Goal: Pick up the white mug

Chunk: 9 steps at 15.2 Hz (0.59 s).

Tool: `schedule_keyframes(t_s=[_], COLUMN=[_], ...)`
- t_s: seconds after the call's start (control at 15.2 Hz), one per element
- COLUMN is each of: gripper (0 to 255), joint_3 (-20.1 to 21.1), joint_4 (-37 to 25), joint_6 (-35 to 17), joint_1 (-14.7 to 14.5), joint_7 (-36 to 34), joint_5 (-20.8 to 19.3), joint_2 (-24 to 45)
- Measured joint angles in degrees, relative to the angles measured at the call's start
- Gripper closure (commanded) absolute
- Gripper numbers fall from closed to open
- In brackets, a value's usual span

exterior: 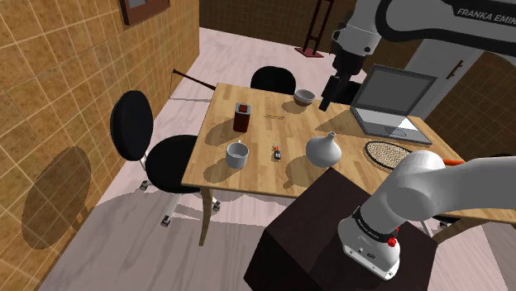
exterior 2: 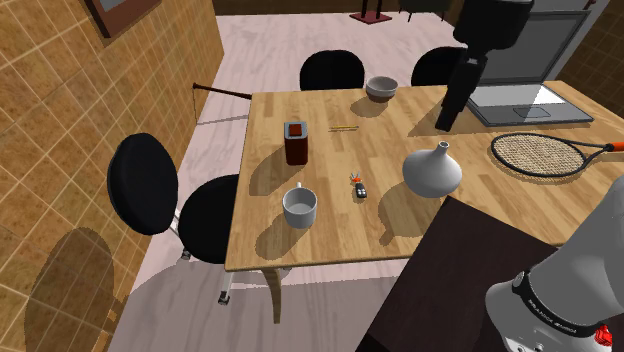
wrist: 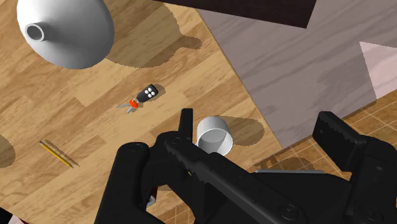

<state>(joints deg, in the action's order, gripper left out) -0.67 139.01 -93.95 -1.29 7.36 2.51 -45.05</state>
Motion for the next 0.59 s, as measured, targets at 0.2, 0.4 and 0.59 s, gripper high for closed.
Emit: schedule_keyframes(t_s=[0.2,0.4,0.59], gripper=[0,0,0], joint_3=[0.52,1.30,2.39], joint_4=[0.98,3.68,4.86], joint_6=[-2.41,-8.37,-14.47], joint_1=[-0.28,-0.71,-1.28], joint_7=[-0.19,-0.18,-0.52], joint_5=[0.21,0.35,0.58], joint_2=[1.37,4.45,9.05])
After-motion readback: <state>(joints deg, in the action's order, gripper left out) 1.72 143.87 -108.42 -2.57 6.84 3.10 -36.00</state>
